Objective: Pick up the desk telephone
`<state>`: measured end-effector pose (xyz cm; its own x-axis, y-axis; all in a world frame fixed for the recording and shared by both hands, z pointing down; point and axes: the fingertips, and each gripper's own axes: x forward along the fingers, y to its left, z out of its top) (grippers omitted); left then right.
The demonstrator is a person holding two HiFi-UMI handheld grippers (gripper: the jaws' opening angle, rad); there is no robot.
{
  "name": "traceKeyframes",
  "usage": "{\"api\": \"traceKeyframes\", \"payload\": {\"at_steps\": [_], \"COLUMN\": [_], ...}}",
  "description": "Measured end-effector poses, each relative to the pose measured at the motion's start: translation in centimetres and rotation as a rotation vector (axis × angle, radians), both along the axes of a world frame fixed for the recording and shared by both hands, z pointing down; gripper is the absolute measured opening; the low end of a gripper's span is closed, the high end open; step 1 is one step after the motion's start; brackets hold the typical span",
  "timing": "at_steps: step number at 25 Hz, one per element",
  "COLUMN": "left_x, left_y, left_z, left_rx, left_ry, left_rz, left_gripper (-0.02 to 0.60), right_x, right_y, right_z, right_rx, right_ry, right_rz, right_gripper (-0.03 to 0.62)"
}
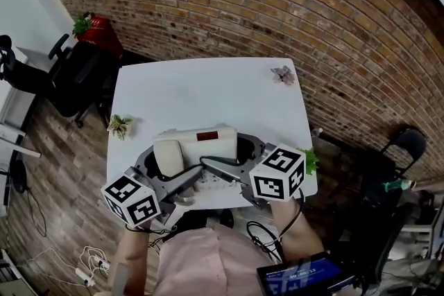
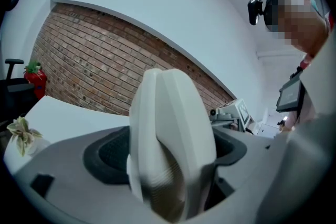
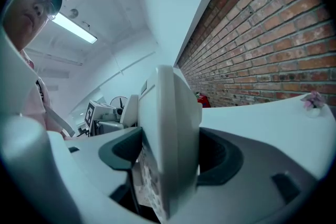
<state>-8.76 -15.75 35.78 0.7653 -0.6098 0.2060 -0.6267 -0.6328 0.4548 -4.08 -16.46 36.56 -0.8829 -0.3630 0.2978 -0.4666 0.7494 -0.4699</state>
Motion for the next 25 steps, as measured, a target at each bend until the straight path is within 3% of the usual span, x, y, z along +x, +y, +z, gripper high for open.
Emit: {"api": "traceKeyframes", "payload": {"at_steps": [9, 25], "left_x": [1.1, 2.6], "left_y": [1.4, 2.2], "left_z": [-3.9, -5.2], "left_rx": [0.035, 0.047], "left_ry": [0.008, -0.004], "left_rz": [0.001, -0.001], "left_gripper": [0.451, 0.449], "right_x": [1.2, 2.8], "right_y": [1.4, 2.3], "right_z": [-4.1, -5.2], "right_rx": [0.063, 0.076], "right_ry": [0.003, -0.011], "right_rz": [0.005, 0.008], "right_gripper": [0.316, 0.314]}}
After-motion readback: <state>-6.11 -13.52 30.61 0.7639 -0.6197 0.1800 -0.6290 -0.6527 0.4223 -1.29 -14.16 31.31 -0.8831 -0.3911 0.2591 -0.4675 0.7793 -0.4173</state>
